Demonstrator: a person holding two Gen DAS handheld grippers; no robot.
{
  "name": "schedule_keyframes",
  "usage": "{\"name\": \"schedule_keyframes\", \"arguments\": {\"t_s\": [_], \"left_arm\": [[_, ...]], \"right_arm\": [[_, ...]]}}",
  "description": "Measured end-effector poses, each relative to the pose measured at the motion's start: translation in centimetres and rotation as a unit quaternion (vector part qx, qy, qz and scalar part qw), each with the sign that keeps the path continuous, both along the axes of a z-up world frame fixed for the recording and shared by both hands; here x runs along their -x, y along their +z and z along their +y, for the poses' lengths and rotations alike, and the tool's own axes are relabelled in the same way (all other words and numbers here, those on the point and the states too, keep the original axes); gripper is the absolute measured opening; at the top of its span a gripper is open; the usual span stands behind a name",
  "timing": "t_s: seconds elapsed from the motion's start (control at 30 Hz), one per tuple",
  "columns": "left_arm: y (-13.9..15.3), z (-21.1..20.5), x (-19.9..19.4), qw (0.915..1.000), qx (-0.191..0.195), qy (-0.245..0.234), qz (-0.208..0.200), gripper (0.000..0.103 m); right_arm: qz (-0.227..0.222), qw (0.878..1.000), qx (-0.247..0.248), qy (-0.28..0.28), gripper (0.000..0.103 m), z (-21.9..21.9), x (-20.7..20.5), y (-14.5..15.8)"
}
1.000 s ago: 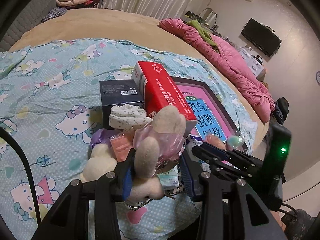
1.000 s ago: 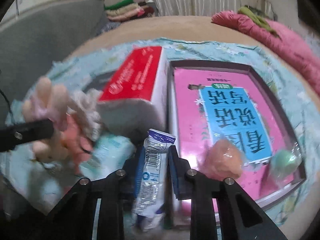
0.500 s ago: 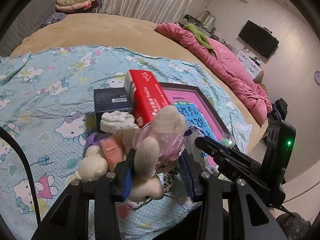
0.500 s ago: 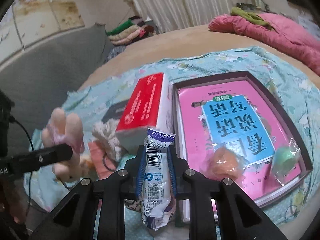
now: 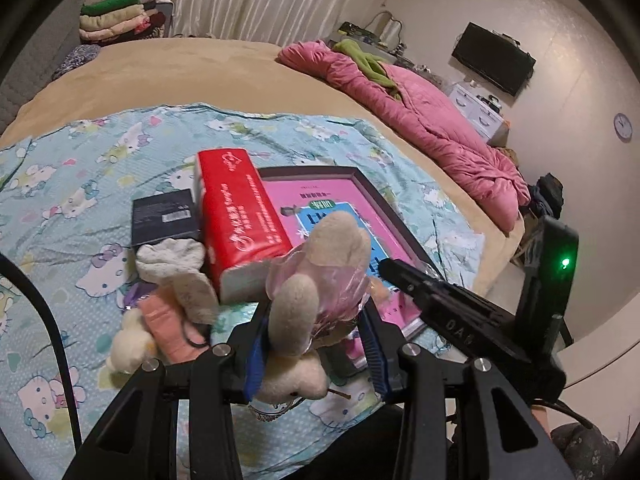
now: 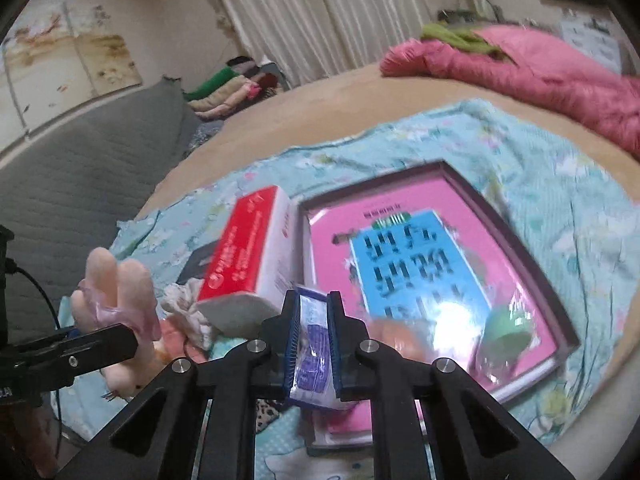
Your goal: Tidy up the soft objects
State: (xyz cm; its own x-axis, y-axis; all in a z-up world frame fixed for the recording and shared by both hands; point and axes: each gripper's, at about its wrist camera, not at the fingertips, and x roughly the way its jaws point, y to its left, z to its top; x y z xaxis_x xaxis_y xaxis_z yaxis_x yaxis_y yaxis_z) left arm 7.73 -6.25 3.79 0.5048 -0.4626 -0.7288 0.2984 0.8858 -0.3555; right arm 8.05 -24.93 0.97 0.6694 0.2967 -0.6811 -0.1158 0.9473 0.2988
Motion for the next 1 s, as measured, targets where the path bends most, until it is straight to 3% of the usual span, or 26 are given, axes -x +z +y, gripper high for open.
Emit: {"name": "schedule_keyframes", "arguments": {"t_s": [0.47, 1.0], "left_arm": [[-1.7, -3.4, -1.3, 0.9992, -0.026, -0.02, 0.021, 0.042], [-4.8, -11.2, -3.8, 0.993, -0.076, -0.076, 0.048, 0.042]], "right_arm": [[0.022, 1.0, 0.005, -0.011, 0.017, -1.6, 0.4, -1.7], [0.027, 0.997, 0.032, -0.058, 0.017, -5.7, 0.7, -2.6]]}}
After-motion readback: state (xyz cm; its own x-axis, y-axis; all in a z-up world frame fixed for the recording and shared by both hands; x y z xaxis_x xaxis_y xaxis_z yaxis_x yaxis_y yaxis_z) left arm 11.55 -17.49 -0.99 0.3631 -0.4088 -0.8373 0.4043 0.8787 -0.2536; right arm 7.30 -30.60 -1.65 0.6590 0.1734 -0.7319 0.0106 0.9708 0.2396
